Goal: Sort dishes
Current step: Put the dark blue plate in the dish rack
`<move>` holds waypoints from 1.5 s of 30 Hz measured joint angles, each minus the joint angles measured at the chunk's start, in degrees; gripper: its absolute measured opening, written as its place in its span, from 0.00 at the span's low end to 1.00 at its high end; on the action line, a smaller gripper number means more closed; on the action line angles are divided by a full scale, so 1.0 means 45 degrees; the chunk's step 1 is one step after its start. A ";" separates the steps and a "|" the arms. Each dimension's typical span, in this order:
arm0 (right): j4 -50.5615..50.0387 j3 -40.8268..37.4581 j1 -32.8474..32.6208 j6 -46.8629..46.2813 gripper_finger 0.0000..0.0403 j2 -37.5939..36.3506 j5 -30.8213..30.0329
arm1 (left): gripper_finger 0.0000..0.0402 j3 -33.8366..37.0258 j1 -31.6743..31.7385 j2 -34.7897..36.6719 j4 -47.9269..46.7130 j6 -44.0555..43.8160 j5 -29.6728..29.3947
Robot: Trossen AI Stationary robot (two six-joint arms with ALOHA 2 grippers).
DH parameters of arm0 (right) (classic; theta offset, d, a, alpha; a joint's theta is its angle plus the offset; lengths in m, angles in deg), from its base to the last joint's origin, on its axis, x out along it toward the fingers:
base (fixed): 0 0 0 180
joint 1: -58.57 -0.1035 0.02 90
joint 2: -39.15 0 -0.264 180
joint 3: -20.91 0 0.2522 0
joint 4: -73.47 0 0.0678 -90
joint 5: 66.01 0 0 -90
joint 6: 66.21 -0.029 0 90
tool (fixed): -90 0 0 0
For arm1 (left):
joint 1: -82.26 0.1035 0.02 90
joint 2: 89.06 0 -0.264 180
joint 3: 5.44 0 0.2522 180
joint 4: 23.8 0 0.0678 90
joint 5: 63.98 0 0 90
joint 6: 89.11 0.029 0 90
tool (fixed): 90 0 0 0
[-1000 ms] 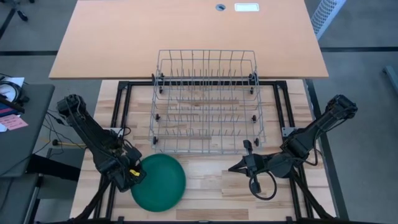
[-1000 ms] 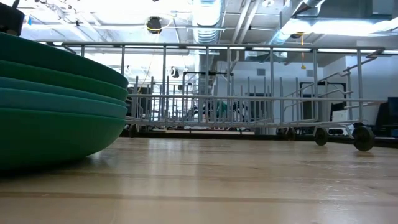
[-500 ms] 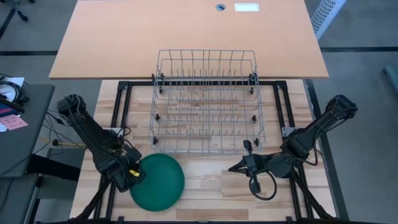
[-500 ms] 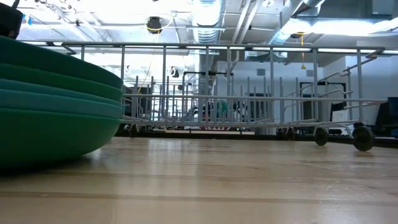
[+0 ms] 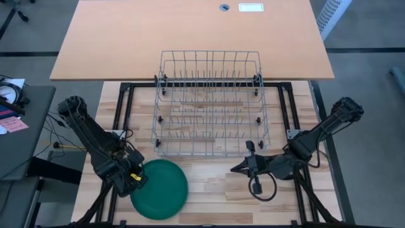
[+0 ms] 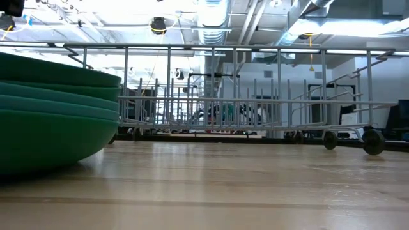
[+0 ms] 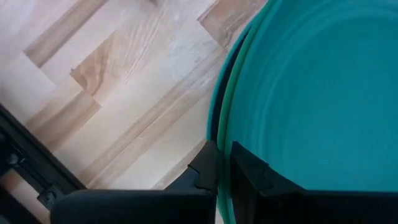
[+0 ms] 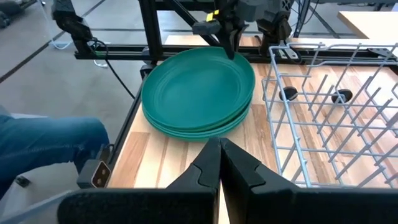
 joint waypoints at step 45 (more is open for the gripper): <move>0.4963 0.3298 0.2996 -0.4330 0.48 0.7575 0.5071 | 0.03 -0.0631 0.0000 -0.0012 -0.0455 0.1066 -0.0369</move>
